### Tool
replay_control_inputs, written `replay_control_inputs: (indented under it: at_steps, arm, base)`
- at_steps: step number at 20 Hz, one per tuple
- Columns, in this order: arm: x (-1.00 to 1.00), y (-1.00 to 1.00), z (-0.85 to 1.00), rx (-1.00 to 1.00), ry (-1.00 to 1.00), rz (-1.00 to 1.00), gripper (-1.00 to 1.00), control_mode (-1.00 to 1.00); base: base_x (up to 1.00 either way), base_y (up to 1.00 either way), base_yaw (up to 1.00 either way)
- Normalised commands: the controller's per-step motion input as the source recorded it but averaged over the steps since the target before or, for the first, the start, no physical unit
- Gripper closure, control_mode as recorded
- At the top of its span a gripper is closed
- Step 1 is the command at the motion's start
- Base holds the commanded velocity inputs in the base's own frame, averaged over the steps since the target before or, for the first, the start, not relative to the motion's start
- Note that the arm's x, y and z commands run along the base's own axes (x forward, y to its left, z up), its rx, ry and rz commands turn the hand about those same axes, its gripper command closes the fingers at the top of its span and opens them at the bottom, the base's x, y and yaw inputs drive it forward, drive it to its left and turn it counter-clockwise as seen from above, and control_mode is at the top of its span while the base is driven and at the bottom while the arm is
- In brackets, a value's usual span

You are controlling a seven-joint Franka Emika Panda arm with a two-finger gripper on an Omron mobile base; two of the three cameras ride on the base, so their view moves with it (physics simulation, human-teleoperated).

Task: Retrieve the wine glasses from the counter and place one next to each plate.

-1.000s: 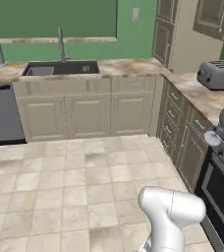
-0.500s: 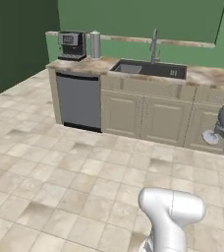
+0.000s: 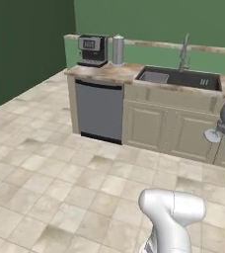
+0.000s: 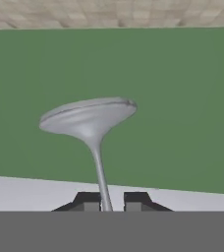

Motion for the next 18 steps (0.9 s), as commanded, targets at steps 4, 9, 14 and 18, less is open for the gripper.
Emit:
replay_control_inputs:
  at_steps: [4,9,14,18]
  arm:
    - [0.0,0.0,0.0,0.0,0.0,0.0,1.0,1.0]
    - [0.0,0.0,0.0,0.0,0.0,0.0,1.0,1.0]
    - [0.0,0.0,0.0,0.0,0.0,0.0,1.0,1.0]
    - [0.0,0.0,0.0,0.0,0.0,0.0,1.0,1.0]
  base:
    - [1.0,1.0,0.01]
    - [1.0,1.0,0.0]
    - [1.0,1.0,0.0]
    - [1.0,1.0,0.1]
